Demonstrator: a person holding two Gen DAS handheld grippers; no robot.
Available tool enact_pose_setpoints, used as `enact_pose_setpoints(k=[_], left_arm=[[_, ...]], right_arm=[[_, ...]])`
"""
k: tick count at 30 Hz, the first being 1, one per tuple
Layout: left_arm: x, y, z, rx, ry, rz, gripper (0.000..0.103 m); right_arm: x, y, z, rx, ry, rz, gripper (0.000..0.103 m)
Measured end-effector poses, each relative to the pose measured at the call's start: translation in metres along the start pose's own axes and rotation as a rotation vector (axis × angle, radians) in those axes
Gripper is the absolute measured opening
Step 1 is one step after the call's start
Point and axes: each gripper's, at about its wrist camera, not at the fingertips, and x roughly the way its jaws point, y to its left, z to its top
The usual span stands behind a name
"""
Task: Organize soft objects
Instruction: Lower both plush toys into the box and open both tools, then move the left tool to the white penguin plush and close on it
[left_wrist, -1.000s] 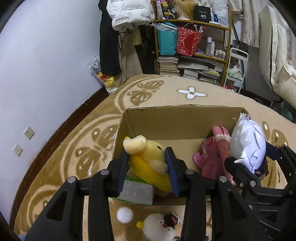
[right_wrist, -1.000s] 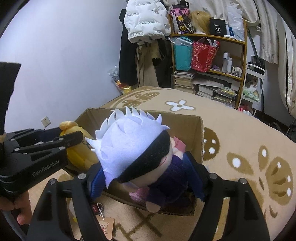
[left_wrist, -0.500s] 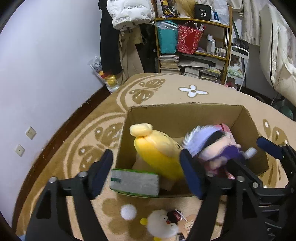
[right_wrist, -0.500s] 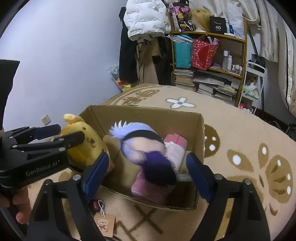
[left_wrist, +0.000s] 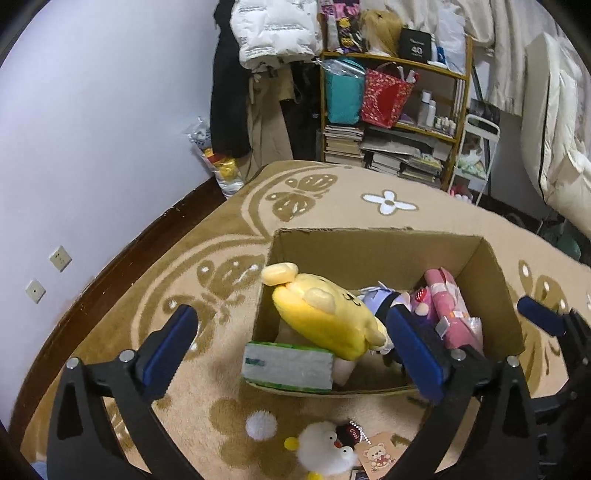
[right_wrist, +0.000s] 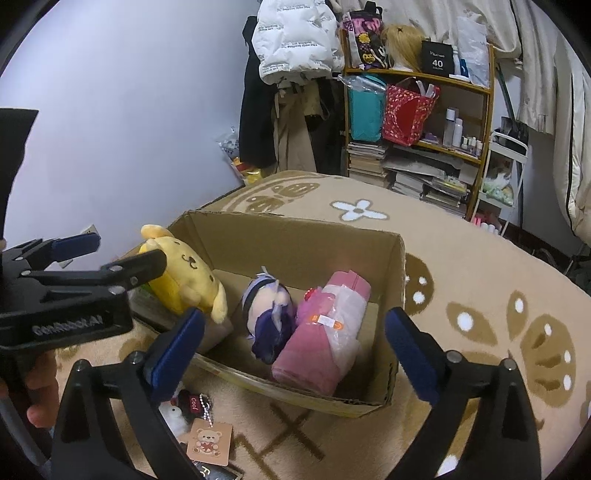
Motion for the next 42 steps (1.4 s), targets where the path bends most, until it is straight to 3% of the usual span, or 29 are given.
enact_pose_setpoints(k=[31,38,42], left_arm=[[-0.045,0.0,-0.03,0.055,-0.021,0.056,0.102],[-0.042,0.0,-0.042,0.076,0.022,0.06,0.102],[-0.033,0.001,-0.049,0.056,0.071,0.024,0.102]], right_arm=[[-0.045,0.0,-0.018,0.102,-0.016,0.017,0.103],[-0.047,0.009,-0.027,0.079,0.023,0.021,0.103],[-0.044,0.014,-0.034,0.046,0.063,0.032,0.103]])
